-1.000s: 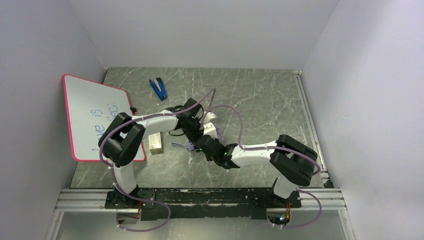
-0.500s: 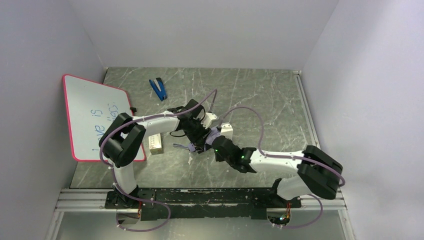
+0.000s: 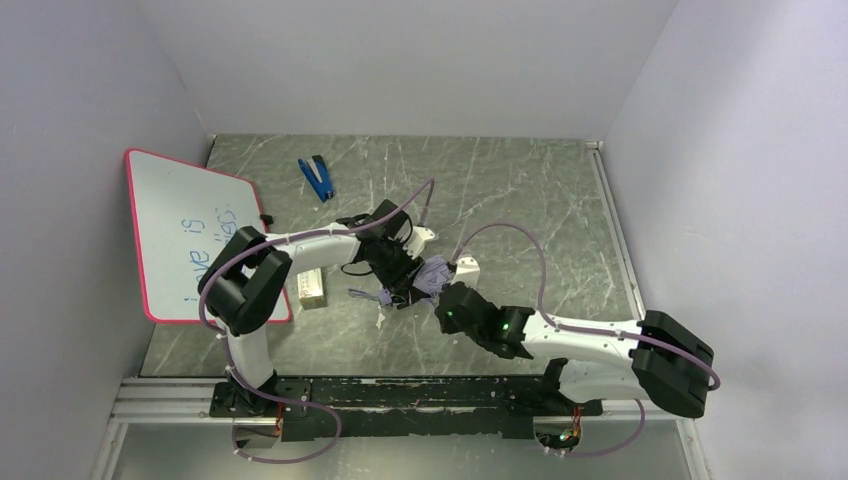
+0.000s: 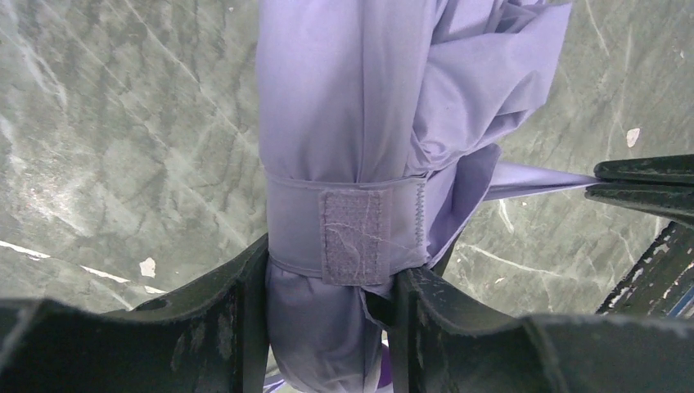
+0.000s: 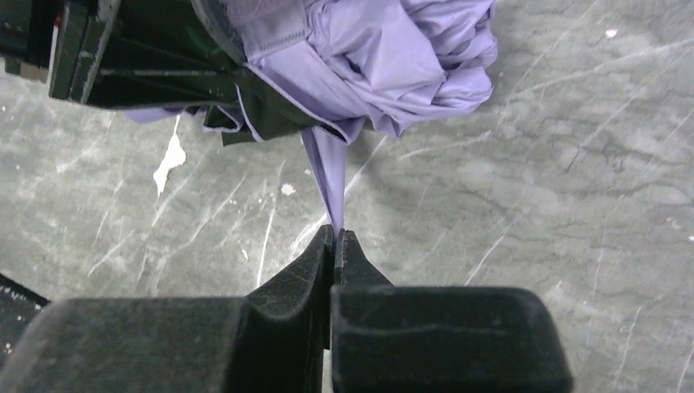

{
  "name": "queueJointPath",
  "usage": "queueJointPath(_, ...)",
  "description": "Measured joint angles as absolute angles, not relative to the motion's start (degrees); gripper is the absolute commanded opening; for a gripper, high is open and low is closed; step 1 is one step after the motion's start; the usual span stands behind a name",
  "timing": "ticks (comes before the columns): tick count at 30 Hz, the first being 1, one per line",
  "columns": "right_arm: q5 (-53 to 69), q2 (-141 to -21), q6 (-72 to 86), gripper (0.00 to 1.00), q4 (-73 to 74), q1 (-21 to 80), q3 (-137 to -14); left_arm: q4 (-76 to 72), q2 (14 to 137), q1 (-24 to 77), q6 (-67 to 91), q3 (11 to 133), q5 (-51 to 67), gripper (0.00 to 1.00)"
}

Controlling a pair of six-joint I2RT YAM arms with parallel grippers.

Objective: Put away the umbrella

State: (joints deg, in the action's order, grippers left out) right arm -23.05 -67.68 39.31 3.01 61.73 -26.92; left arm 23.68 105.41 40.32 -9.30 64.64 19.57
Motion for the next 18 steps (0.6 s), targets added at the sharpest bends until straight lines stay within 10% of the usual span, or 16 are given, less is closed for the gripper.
queueJointPath(14, -24.0, -69.3, 40.6, 0.00, 2.6, 66.1, -25.5, 24.3, 105.3, 40.7, -9.0, 64.6, 19.6, 0.05)
queueJointPath(18, -24.5, -67.8, 41.6, 0.17, 2.7, 66.1, -25.5, 24.3, 105.3, 40.8, -9.2, 64.6, 19.6, 0.05)
